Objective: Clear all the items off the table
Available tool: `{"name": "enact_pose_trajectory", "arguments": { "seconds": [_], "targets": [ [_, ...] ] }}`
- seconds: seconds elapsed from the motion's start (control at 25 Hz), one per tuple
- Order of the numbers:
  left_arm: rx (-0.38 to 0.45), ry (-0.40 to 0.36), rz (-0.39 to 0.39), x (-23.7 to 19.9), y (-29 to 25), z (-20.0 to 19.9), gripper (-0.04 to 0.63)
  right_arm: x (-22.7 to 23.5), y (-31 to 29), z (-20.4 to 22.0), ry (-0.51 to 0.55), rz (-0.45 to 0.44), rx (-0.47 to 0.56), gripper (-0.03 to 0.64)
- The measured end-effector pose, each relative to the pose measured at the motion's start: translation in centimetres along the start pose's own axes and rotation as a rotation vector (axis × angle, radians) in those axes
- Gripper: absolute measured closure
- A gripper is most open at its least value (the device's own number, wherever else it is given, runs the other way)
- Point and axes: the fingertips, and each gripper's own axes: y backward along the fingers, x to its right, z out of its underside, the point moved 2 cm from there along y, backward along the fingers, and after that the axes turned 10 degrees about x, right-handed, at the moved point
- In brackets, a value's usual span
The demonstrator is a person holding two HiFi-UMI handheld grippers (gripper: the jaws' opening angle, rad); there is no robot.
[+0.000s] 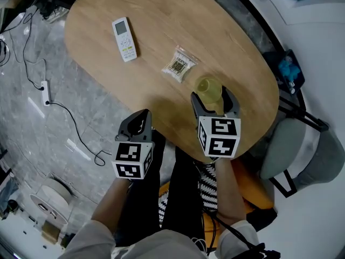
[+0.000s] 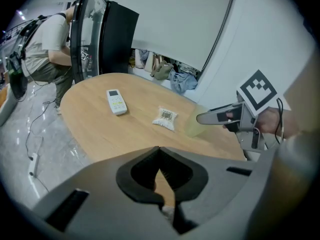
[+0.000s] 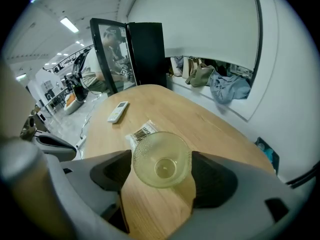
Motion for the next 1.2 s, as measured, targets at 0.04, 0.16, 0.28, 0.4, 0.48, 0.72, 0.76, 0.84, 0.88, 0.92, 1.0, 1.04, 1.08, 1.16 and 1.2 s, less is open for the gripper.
{"name": "enact_pose_trajectory", "arguments": {
  "seconds": [0.04,0.16,0.28,0.4,0.48,0.72,0.76,0.84,0.88,0.92,1.0,1.04,1.08,1.16,1.2],
  "targets": [
    [0.0,0.001,-0.001,-0.1,-0.1,-0.1,0.595,0.0,-0.1,0.0,-0.004,0.001,0.0,0.256],
    [-0.001,0.004,-0.009,-0.5,0.0,-0.2,0.595,0.1,-0.3,0.0,-0.008,0.007,-0.004,0.256],
    [-0.003,-0.005,-0.012,-0.8,0.0,-0.2,0.595,0.1,-0.3,0.1,-0.013,0.013,-0.004,0.256],
    [-0.005,-0.011,-0.013,-1.0,0.0,-0.2,0.595,0.0,-0.4,0.1,-0.012,0.02,-0.003,0.258],
    [-0.005,-0.011,-0.014,-0.9,0.0,-0.1,0.595,0.0,-0.4,0.1,-0.018,0.025,-0.008,0.257],
    [0.001,-0.01,-0.006,-0.1,0.0,-0.1,0.595,0.5,0.4,0.2,-0.03,0.037,-0.003,0.256],
    [0.005,-0.013,-0.003,0.0,0.0,-0.2,0.595,0.6,0.7,0.3,-0.036,0.038,-0.001,0.256],
    [0.016,-0.02,0.003,0.3,0.0,-0.3,0.595,0.9,1.1,0.5,-0.052,0.043,0.004,0.256],
    [0.022,-0.024,0.006,0.5,0.0,-0.4,0.595,1.0,1.4,0.6,-0.058,0.046,0.007,0.256],
    [0.026,-0.026,0.008,0.7,0.0,-0.5,0.595,1.2,1.7,0.7,-0.064,0.05,0.011,0.256],
    [0.031,-0.032,0.012,1.1,0.0,-0.6,0.595,1.6,2.3,0.8,-0.075,0.059,0.021,0.256],
    [0.032,-0.037,0.014,1.4,0.0,-0.7,0.595,1.9,2.7,0.9,-0.081,0.064,0.025,0.256],
    [0.032,-0.043,0.018,1.7,0.0,-0.7,0.595,2.2,3.1,1.0,-0.087,0.07,0.03,0.256],
    [0.032,-0.058,0.029,2.5,-0.1,-0.7,0.595,2.8,3.9,1.2,-0.1,0.082,0.038,0.256],
    [0.031,-0.065,0.036,3.0,-0.1,-0.7,0.595,3.1,4.4,1.4,-0.107,0.088,0.042,0.256]
  ]
}}
